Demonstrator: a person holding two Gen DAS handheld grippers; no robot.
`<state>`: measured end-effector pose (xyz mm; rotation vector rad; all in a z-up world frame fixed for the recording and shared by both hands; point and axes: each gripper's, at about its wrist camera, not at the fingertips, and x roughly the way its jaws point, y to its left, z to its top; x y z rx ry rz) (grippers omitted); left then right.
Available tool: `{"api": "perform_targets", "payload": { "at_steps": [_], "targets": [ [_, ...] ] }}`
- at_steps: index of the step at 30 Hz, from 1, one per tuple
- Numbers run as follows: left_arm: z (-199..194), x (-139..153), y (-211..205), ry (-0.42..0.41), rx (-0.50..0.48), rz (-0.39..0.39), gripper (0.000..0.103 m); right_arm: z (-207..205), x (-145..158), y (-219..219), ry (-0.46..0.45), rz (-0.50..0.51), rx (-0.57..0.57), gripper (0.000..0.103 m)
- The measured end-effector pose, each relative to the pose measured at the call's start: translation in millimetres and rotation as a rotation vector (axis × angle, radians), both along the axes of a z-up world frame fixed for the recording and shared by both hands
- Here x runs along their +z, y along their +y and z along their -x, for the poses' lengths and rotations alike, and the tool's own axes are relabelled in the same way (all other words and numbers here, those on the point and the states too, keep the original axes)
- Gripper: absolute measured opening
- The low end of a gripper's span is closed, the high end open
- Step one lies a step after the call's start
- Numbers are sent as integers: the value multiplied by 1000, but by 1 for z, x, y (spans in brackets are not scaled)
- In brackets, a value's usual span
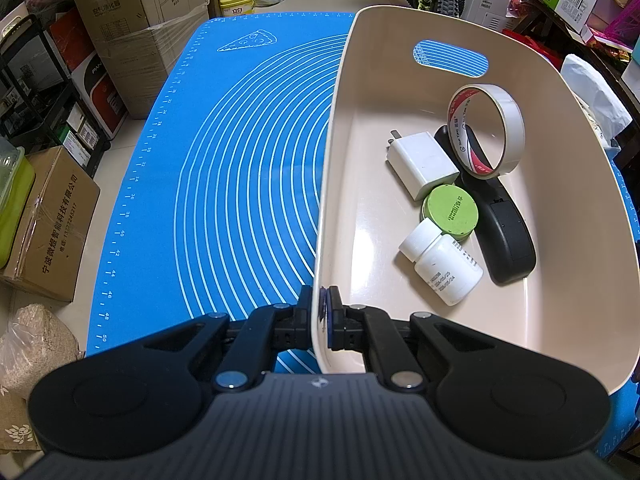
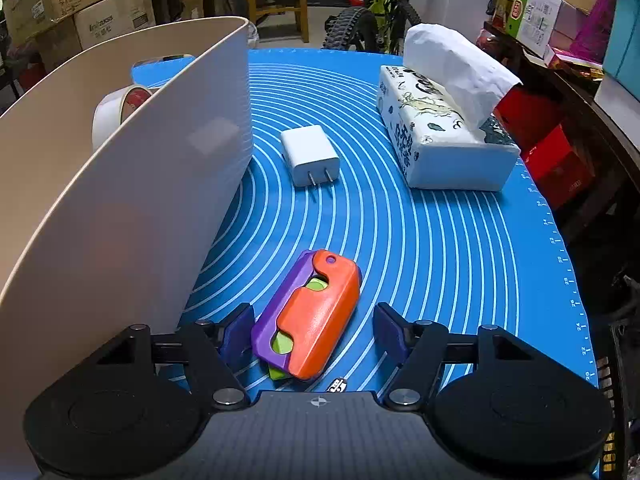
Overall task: Organize rigid objects
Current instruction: 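Move the right tool to the orange-purple toy and grasp it, then carry the orange-purple toy into the bin and open the right tool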
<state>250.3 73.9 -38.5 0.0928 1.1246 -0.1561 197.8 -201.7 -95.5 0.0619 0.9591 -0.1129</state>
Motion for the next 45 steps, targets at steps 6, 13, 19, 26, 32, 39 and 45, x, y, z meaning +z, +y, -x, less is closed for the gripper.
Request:
{"api": "perform_targets", "payload": {
  "at_steps": [6,13,19,26,32,39,45],
  "targets": [
    [0,0,0,0,0,0,8,4,1,5,-19,12,5,56],
    [0,0,0,0,0,-1,8,2,2,5,-27,38,1,54],
    [0,0,0,0,-1,-1,8,-5,0,1,-39,40,-34,63],
    [0,0,0,0,-1,-1,8,-3,0,2,-53,18,-26,50],
    [0,0,1,0,-1,2,8,10,19,-6,-123,26,-79,49],
    [0,0,1,0,0,2,8,16,78,-7,-273,29,-72,49],
    [1,0,1,-1,-1,0,8,4,130,28,-401,16,32,49]
  ]
}}
